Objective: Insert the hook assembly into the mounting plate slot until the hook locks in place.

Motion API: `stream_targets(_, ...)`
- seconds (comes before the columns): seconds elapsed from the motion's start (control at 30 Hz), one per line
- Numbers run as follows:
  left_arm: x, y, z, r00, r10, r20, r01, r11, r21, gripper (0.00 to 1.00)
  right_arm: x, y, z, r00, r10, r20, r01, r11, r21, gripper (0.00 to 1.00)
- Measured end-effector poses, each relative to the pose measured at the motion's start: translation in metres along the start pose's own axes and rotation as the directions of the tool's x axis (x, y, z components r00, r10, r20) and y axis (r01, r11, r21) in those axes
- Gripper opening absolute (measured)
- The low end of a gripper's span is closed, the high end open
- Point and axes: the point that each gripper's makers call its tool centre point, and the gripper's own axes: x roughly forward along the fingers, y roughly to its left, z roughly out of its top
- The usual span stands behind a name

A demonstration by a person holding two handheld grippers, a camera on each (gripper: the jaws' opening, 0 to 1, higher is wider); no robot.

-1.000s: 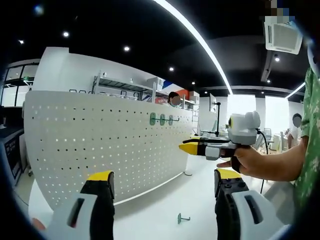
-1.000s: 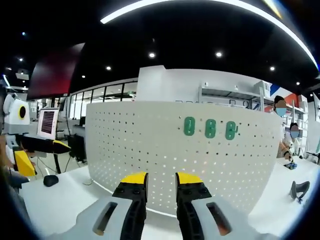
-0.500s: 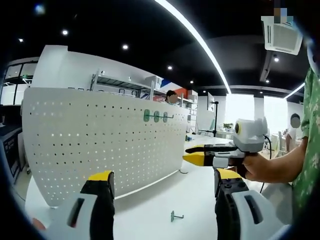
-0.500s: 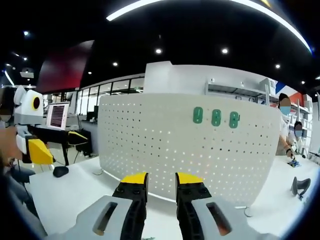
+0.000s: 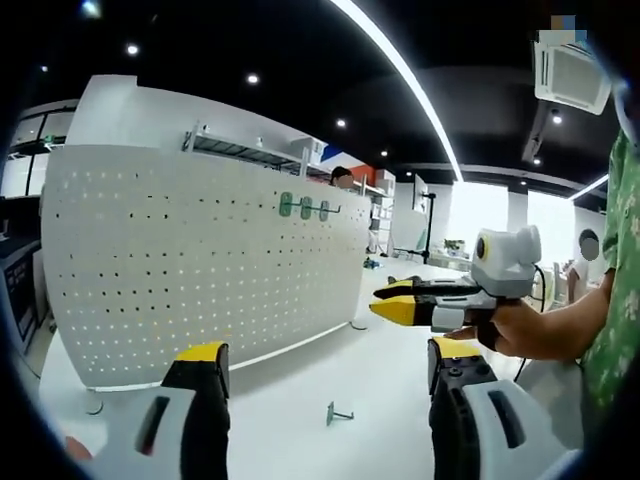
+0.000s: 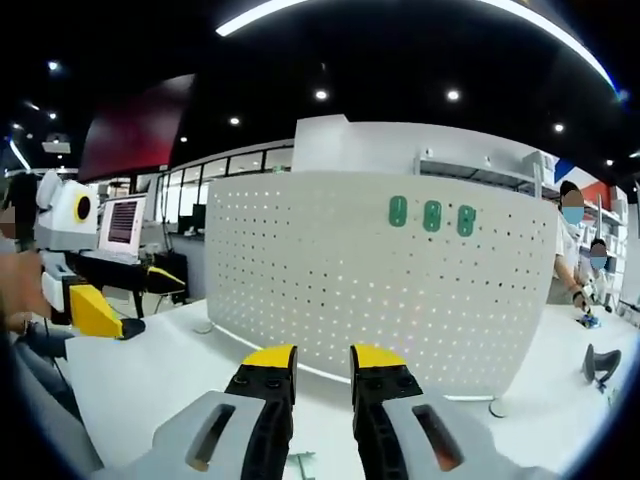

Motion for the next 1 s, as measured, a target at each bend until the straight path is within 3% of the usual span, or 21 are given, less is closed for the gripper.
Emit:
stream_targets(0.5,0.019,-0.008,-0.042,0.993,-0.049,-0.105,0.048,0.999,-0.011,0.73,-0.002,-0.004,-0.004,1.000,-0.002,-0.006,0.002,1.000,0.000,0.20)
stream_targets(1.0,0.040,0.008,-0.091,0.974,-0.040,-0.225,0.042,0.999,0.003,0.63,-0.003,-0.007,-0.010,1.000,-0.013,-0.017,0.013,1.000,0.003,0.20)
